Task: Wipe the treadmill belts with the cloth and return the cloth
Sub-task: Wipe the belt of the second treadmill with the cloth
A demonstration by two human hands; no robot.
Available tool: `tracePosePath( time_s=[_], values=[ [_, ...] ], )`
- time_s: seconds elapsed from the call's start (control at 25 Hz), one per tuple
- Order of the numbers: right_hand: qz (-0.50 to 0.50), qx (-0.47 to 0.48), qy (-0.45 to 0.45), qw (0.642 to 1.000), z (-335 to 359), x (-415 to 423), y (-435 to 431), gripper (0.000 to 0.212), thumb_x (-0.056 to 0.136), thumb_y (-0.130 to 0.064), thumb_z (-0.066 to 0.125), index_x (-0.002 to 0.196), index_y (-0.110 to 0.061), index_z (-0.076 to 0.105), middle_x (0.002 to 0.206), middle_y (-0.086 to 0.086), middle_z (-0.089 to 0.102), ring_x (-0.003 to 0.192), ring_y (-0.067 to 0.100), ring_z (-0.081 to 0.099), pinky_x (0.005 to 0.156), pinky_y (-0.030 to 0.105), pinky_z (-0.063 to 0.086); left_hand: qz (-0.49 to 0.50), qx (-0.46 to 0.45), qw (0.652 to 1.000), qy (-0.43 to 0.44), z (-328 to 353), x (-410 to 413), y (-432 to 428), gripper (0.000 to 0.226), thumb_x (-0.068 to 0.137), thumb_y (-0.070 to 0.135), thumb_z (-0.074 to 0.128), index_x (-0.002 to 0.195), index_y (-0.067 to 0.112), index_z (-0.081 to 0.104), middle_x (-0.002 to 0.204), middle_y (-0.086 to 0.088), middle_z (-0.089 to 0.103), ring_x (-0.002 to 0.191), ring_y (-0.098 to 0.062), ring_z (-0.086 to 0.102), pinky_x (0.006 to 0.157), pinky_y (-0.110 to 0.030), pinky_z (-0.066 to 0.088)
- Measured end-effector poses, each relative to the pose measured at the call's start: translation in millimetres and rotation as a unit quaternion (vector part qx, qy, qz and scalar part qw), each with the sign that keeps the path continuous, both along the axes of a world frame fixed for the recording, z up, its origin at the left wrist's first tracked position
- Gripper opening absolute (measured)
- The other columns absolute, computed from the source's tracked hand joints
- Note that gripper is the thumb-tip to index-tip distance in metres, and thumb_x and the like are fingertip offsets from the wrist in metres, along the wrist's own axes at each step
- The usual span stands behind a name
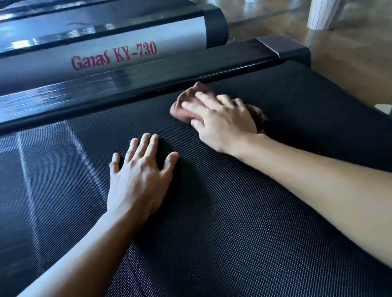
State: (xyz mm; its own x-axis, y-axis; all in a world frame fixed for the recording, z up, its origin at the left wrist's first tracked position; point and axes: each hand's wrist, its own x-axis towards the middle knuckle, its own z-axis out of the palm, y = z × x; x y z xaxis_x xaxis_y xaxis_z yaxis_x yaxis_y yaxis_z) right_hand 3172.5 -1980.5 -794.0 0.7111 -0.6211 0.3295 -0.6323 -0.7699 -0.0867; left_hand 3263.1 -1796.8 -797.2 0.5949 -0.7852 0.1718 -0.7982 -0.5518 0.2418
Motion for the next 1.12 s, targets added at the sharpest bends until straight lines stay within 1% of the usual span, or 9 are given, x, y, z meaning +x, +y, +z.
tracePosePath(
  time_s=[0.08,0.2,0.24,0.4,0.6,0.76,0.88,1.04,1.12],
  values=[
    [0.029,0.017,0.008,0.999,3,-17,-8,0.048,0.096,-0.047,0.042,0.144,-0.049,0.035,0.158,-0.014,0.026,0.136,0.022,0.035,0.11,0.045,0.025,0.002,-0.003,1.0,0.001,0,1,0,0.069,0.093,0.065,0.026,0.152,0.03,0.021,0.16,0.014,0.012,0.148,-0.006,0.003,0.12,-0.042,0.003],
    [-0.088,0.045,0.006,0.995,11,-33,-21,0.047,0.098,-0.044,0.043,0.144,-0.049,0.035,0.158,-0.011,0.026,0.135,0.026,0.035,0.108,0.045,0.025,0.004,-0.003,1.0,-0.002,0,0,-1,0.069,0.093,0.064,0.026,0.152,0.029,0.022,0.16,0.014,0.012,0.148,-0.006,0.004,0.12,-0.042,0.004],
    [-0.093,0.041,0.004,0.995,11,-35,-13,0.047,0.098,-0.044,0.044,0.143,-0.049,0.035,0.158,-0.011,0.026,0.134,0.026,0.035,0.107,0.045,0.026,0.005,-0.003,1.0,-0.006,-1,0,0,0.068,0.093,0.064,0.026,0.152,0.029,0.022,0.16,0.014,0.012,0.148,-0.006,0.005,0.12,-0.042,0.004],
    [0.01,-0.001,0.012,1.0,2,-68,28,0.049,0.096,-0.046,0.044,0.144,-0.052,0.033,0.158,-0.015,0.026,0.135,0.02,0.035,0.107,0.043,0.027,0.009,0.0,1.0,-0.01,-2,-1,0,0.068,0.093,0.064,0.026,0.152,0.03,0.022,0.16,0.015,0.012,0.148,-0.006,0.004,0.12,-0.04,0.004],
    [-0.06,0.031,0.025,0.997,15,-93,32,0.048,0.097,-0.046,0.044,0.143,-0.052,0.033,0.158,-0.014,0.027,0.133,0.022,0.037,0.105,0.044,0.03,0.011,-0.017,1.0,-0.003,1,-3,0,0.067,0.094,0.063,0.03,0.152,0.029,0.024,0.16,0.014,0.014,0.148,-0.006,0.006,0.12,-0.041,0.004],
    [0.055,-0.002,0.03,0.998,8,-149,72,0.05,0.088,-0.047,0.047,0.137,-0.051,0.044,0.15,-0.015,0.041,0.125,0.02,0.048,0.098,0.045,0.042,0.018,-0.008,1.0,0.0,0,-1,1,0.067,0.095,0.063,0.03,0.152,0.029,0.024,0.16,0.014,0.015,0.148,-0.006,0.006,0.12,-0.041,0.004],
    [-0.031,-0.006,0.0,0.999,16,-202,79,0.049,0.086,-0.047,0.049,0.135,-0.05,0.048,0.146,-0.015,0.046,0.12,0.022,0.053,0.093,0.044,0.045,0.03,0.017,0.999,0.007,2,-7,5,0.067,0.096,0.063,0.024,0.153,0.03,0.019,0.161,0.014,0.01,0.148,-0.007,0.003,0.12,-0.041,0.002],
    [0.055,-0.041,0.03,0.997,10,-257,117,0.05,0.087,-0.048,0.047,0.137,-0.05,0.046,0.147,-0.018,0.044,0.123,0.015,0.05,0.095,0.039,0.044,0.068,0.077,0.994,0.027,8,-25,9,0.065,0.098,0.058,0.016,0.155,0.027,0.011,0.162,0.008,0.003,0.149,-0.015,-0.003,0.119,-0.048,0.001],
    [0.009,0.001,0.021,1.0,19,-274,113,0.05,0.087,-0.048,0.048,0.137,-0.05,0.047,0.147,-0.017,0.044,0.123,0.017,0.05,0.095,0.041,0.043,0.056,0.094,0.994,0.027,8,-52,16,0.065,0.098,0.058,0.015,0.155,0.026,0.01,0.163,0.004,0.002,0.149,-0.019,-0.004,0.118,-0.051,0.001]
  ],
)
